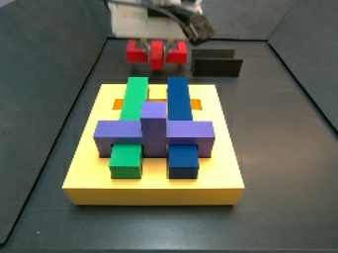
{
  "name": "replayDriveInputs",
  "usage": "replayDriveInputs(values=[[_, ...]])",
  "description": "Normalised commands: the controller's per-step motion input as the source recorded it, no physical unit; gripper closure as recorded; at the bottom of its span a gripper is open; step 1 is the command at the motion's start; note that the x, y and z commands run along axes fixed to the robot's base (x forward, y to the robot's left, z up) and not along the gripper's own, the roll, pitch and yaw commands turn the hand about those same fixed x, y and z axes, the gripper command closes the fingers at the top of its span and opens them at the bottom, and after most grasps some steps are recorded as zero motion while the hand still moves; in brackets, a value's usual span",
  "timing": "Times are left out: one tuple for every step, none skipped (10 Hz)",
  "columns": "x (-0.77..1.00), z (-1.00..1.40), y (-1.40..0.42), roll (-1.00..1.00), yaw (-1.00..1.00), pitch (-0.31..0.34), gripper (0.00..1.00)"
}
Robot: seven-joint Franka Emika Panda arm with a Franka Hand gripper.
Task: Pick up the red object. Move up. Place the red object on the fixture. Regrasp the red object. Move to above the board. Insert the red object.
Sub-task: Move up, then place the red object on the fixture.
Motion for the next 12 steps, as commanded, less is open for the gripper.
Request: replayDriveInputs(values=[[-0.07,0.47,-0.01,-0.04,0.0,0.018,1.0],[-0.03,0.2,0.01,-0.06,0.0,0.006,1.0],[0.0,0.0,0.0,0.0,0.0,-0.009,1.0],[0.3,0.0,0.0,-0.03,-0.06,0.086,1.0],[0.57,0.29,0.08,-1.0,-0.27,0.006,1.0],[0.59,0.21,0.09,-1.0,-0.19,-0.134,1.0],[0.55,0.08,0.15,-1.0,-0.1,-0.254,1.0],[0.59,0.07,0.15,-1.0,-0.09,-0.231,1.0],[0.63,0.05,0.12,-1.0,-0.07,-0.197,1.0],[0.64,0.05,0.11,-1.0,-0.07,-0.189,1.0],[0.65,0.08,0.11,-1.0,-0.07,-0.186,1.0],[0.66,0.11,0.11,-1.0,-0.07,-0.169,1.0]])
